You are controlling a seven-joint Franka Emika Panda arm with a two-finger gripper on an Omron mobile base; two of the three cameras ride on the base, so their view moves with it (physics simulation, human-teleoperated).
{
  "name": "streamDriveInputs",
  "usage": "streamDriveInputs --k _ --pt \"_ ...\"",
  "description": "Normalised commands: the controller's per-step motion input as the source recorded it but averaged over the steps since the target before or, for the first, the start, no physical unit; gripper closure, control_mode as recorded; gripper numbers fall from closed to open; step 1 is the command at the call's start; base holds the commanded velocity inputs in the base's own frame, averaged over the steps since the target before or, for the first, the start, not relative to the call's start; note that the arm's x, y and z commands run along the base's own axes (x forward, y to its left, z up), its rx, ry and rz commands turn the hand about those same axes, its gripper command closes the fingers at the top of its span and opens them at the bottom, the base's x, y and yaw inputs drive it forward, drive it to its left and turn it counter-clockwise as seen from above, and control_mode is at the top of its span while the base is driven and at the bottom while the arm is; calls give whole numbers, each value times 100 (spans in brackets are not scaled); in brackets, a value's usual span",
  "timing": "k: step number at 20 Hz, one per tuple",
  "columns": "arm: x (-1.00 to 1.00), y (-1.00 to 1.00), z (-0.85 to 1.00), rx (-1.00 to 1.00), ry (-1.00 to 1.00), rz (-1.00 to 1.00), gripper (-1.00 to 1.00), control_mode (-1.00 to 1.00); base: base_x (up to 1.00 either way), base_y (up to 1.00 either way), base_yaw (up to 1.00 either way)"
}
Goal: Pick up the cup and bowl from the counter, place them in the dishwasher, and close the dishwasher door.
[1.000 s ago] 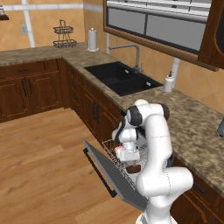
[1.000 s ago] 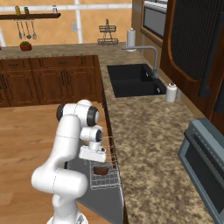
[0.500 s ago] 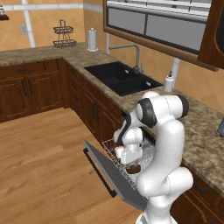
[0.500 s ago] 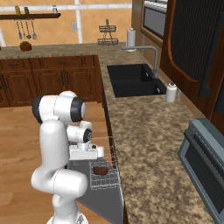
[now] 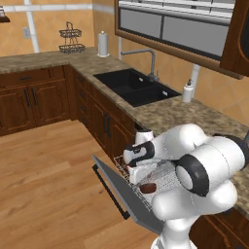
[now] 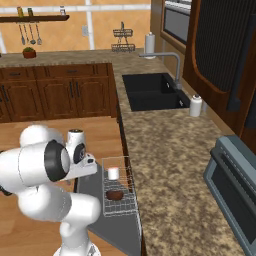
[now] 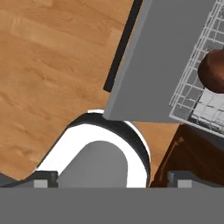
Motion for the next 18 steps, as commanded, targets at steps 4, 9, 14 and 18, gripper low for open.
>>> streamDriveInputs --k 4,9,14,18 --pt "-17 74 16 -10 -18 0 -100 -100 0 0 0" --pt "0 66 -6 -12 0 -2 -100 -100 0 0 0" --pt "11 57 -2 -13 0 -7 -100 -100 0 0 0" --pt "16 48 -6 -10 5 -4 -100 -100 0 0 0"
